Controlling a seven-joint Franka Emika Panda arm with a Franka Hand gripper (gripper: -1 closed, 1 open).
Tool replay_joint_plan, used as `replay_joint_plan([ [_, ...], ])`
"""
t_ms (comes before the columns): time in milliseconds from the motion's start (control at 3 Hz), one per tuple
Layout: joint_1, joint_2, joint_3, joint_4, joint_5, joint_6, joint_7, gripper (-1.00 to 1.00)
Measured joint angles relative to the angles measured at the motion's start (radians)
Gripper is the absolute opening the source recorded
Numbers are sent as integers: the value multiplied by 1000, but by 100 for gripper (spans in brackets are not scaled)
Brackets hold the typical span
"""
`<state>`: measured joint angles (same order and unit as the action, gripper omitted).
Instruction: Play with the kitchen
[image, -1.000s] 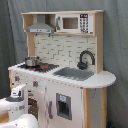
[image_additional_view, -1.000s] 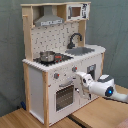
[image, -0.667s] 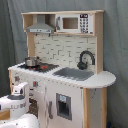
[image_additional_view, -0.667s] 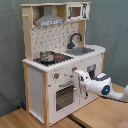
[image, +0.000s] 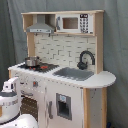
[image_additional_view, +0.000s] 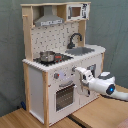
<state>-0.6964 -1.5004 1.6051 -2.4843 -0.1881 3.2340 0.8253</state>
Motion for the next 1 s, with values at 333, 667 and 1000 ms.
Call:
replay_joint_plan([
  [333,24,-11,-20,0,-1,-17,-107,100],
  [667,36,-18,-45,0,-2,-27,-214,100],
  [1000,46,-20,-70,1,-2,-37,-319,100],
])
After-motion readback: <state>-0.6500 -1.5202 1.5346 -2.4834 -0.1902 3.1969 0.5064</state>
